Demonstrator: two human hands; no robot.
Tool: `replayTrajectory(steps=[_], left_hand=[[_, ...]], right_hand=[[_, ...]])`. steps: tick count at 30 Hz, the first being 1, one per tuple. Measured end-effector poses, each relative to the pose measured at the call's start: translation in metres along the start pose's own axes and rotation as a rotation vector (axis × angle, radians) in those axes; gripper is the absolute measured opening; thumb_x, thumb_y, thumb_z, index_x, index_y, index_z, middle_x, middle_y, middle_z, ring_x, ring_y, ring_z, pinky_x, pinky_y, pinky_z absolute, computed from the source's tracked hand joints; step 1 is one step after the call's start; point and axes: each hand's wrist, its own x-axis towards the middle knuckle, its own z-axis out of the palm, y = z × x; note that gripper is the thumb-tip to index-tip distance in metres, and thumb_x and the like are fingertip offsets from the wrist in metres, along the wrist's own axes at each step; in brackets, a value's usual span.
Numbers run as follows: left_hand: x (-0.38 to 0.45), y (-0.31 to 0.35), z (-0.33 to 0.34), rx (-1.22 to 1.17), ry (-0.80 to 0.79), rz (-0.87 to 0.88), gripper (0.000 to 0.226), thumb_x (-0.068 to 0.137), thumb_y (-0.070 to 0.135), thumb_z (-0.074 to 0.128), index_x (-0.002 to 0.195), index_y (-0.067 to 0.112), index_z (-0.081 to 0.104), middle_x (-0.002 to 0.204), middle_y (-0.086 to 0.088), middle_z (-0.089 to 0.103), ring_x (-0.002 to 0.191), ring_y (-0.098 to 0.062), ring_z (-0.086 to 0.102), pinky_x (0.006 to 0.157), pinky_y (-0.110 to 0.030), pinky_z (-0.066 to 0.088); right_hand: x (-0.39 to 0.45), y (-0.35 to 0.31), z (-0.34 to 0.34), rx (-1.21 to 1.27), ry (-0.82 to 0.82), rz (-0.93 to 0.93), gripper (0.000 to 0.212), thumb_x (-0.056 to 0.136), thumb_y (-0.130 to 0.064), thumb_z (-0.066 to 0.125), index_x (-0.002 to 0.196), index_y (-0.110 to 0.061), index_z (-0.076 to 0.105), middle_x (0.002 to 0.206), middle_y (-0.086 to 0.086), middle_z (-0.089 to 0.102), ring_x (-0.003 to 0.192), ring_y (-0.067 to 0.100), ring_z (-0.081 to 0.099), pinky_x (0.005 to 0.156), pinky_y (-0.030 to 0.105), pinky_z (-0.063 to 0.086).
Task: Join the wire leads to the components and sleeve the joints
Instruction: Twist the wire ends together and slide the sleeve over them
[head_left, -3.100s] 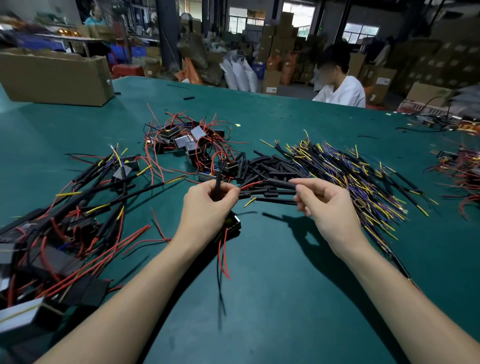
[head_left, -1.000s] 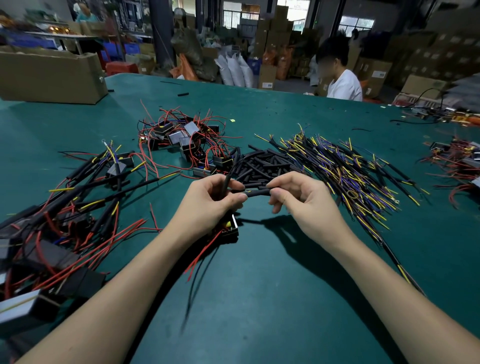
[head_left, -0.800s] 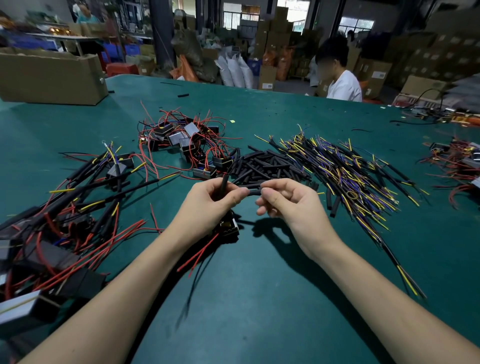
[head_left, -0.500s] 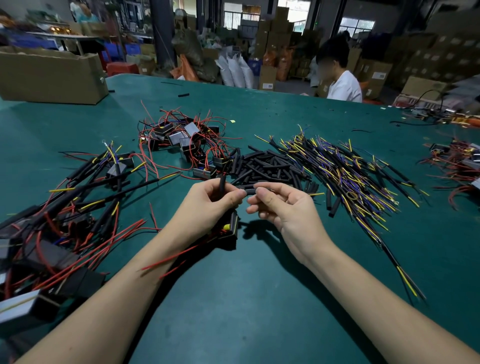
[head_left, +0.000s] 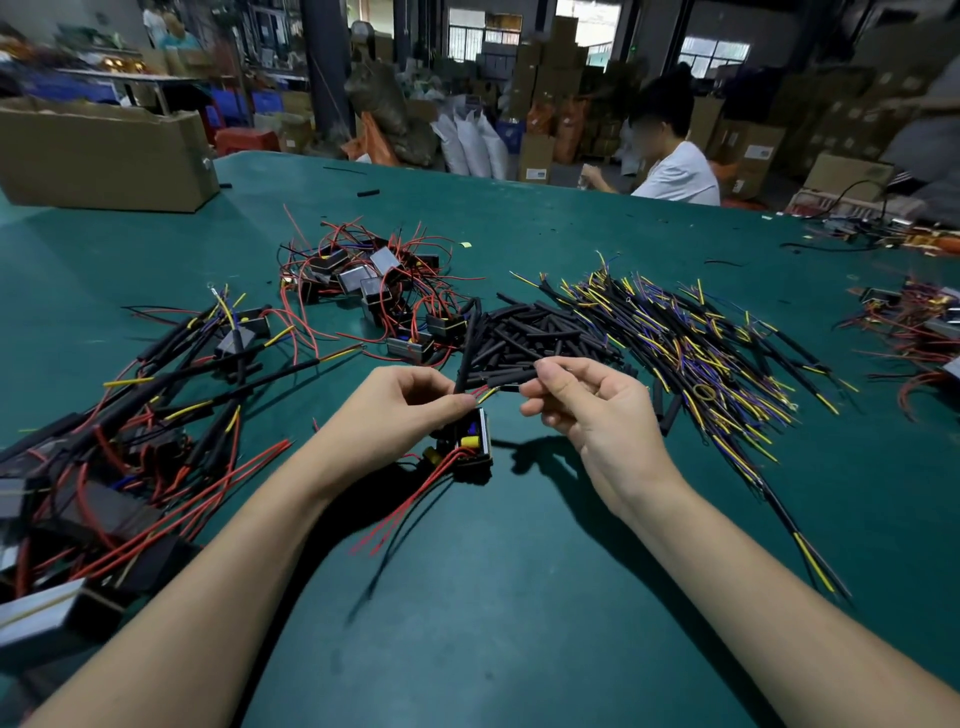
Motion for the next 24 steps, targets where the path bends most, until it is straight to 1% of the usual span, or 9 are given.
replayTrajectory(steps=[4,7,9,11,13,16,19,23,24], left_hand=[[-0.001,0.0,0.003,0.016,-0.006,0.006,0.015,0.086,0.023,0.069,0.072,0.015,0.068,0.064,0.008,0.064,0.06,-0.003,0.055,0.062,-0.013,0.043],[-0.001,0.0,0.006,0.053,0.001,0.012,0.011,0.085,0.02,0.069,0.078,0.011,0.068,0.073,-0.002,0.068,0.066,-0.008,0.058,0.069,-0.022,0.046],[-0.001,0.0,0.006,0.066,0.021,0.021,0.009,0.084,0.018,0.071,0.082,0.009,0.068,0.078,-0.007,0.071,0.068,-0.01,0.06,0.073,-0.027,0.049],[0.0,-0.001,0.005,0.078,0.037,0.027,0.014,0.082,0.017,0.072,0.087,0.004,0.068,0.084,-0.014,0.072,0.071,-0.014,0.061,0.078,-0.034,0.051],[0.001,-0.002,0.005,0.083,0.042,0.023,0.018,0.081,0.018,0.074,0.087,0.003,0.067,0.084,-0.015,0.072,0.072,-0.017,0.063,0.08,-0.038,0.052],[0.0,-0.001,0.007,0.04,0.028,0.048,0.016,0.079,0.022,0.075,0.083,0.01,0.066,0.077,-0.004,0.07,0.069,-0.013,0.062,0.077,-0.035,0.052],[0.0,-0.001,0.01,0.058,0.038,0.079,0.012,0.083,0.022,0.072,0.08,0.013,0.065,0.076,-0.003,0.068,0.067,-0.012,0.058,0.073,-0.032,0.049],[0.002,-0.002,0.008,0.049,0.063,0.05,0.01,0.083,0.021,0.072,0.079,0.014,0.066,0.073,0.004,0.067,0.065,-0.006,0.06,0.068,-0.021,0.048],[0.001,-0.002,0.007,0.077,0.052,0.047,0.01,0.083,0.022,0.072,0.079,0.015,0.066,0.073,0.004,0.068,0.065,-0.006,0.06,0.069,-0.022,0.049]], right_hand=[[-0.002,0.001,0.001,0.064,-0.06,0.053,0.007,0.085,-0.013,0.064,0.091,-0.009,0.065,0.068,0.002,0.07,0.057,0.011,0.064,0.059,0.017,0.048],[-0.002,0.002,0.003,0.047,-0.08,0.062,0.017,0.077,-0.021,0.068,0.089,-0.01,0.066,0.068,0.001,0.069,0.057,0.011,0.063,0.061,0.019,0.048],[-0.001,0.004,0.003,-0.004,-0.075,0.053,0.012,0.078,-0.02,0.069,0.087,-0.012,0.068,0.069,0.002,0.07,0.057,0.011,0.063,0.064,0.022,0.047],[-0.001,0.005,0.002,-0.066,-0.072,0.038,0.002,0.083,-0.014,0.068,0.084,-0.015,0.071,0.07,0.003,0.07,0.058,0.012,0.064,0.064,0.023,0.046],[-0.001,0.007,0.001,-0.117,-0.076,0.022,0.007,0.084,-0.014,0.069,0.08,-0.016,0.073,0.071,0.004,0.071,0.059,0.014,0.064,0.061,0.021,0.044],[-0.002,0.007,0.002,-0.139,-0.088,0.016,0.009,0.083,-0.014,0.071,0.078,-0.019,0.077,0.072,0.002,0.07,0.061,0.013,0.063,0.062,0.021,0.043],[0.0,0.007,0.002,-0.113,-0.073,-0.006,0.007,0.084,-0.013,0.069,0.082,-0.017,0.075,0.074,-0.001,0.07,0.064,0.011,0.063,0.063,0.019,0.042],[0.0,0.006,-0.001,-0.05,0.022,-0.038,0.009,0.088,-0.013,0.065,0.09,-0.017,0.073,0.08,0.002,0.073,0.065,0.01,0.065,0.062,0.015,0.046],[0.0,0.005,-0.002,-0.05,0.042,-0.045,0.01,0.088,-0.013,0.064,0.089,-0.016,0.073,0.08,0.002,0.073,0.065,0.01,0.065,0.061,0.014,0.046]])
